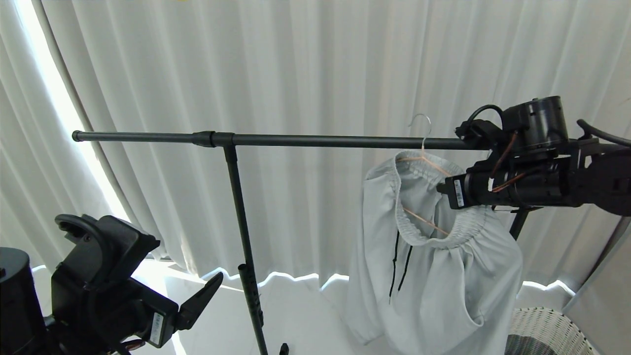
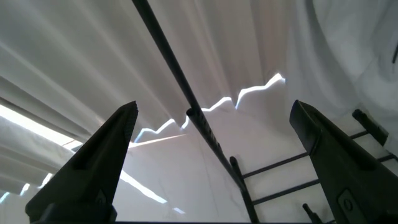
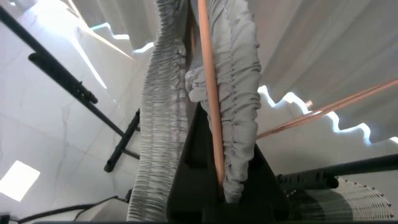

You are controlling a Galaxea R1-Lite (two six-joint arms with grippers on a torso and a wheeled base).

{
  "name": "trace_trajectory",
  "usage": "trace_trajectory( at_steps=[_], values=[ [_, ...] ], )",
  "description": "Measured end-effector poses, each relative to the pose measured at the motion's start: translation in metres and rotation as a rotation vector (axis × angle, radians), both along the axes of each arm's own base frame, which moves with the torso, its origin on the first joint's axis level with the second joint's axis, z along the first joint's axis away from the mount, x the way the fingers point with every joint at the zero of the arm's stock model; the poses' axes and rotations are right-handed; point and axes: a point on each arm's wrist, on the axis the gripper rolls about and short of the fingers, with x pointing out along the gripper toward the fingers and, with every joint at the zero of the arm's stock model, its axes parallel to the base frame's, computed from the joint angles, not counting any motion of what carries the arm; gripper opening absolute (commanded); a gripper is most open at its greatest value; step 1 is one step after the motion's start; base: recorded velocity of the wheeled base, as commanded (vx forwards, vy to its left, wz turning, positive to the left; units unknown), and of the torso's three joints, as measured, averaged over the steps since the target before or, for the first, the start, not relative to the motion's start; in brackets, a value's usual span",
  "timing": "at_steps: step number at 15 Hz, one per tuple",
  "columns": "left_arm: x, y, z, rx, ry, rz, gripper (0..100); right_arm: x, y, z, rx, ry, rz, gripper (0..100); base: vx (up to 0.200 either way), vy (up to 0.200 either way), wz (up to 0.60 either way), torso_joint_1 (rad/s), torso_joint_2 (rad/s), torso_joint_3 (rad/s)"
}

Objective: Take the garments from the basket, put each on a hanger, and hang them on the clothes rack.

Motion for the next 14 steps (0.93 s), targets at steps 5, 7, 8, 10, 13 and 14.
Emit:
trace_trajectory(
  at_steps=[5,7,8,10,13,14],
  values=[
    [0.000,0.000,0.001,0.006,-0.004,-0.002,100,0.019,0.008,-0.015,-0.017,0.034,-0.004,0,0.000,0.000,0.00,0.000,0.00,0.000],
    [0.000,0.000,0.000,0.006,-0.003,-0.002,100,0.021,0.009,-0.019,-0.023,0.045,-0.004,0,0.000,0.000,0.00,0.000,0.00,0.000],
    [-0.001,0.000,0.000,0.007,-0.003,-0.002,100,0.022,0.010,-0.021,-0.026,0.049,-0.005,0,0.000,0.000,0.00,0.000,0.00,0.000],
    [-0.001,0.001,0.000,0.007,-0.002,-0.002,100,0.025,0.010,-0.025,-0.047,0.050,-0.035,0,0.000,0.000,0.00,0.000,0.00,0.000],
    [-0.001,0.001,0.000,0.007,-0.002,-0.001,100,0.027,0.011,-0.029,-0.063,0.055,-0.052,0,0.000,0.000,0.00,0.000,0.00,0.000],
    [-0.001,0.001,0.000,0.007,-0.002,-0.001,100,0.028,0.011,-0.029,-0.062,0.055,-0.052,0,0.000,0.000,0.00,0.000,0.00,0.000]
  ],
)
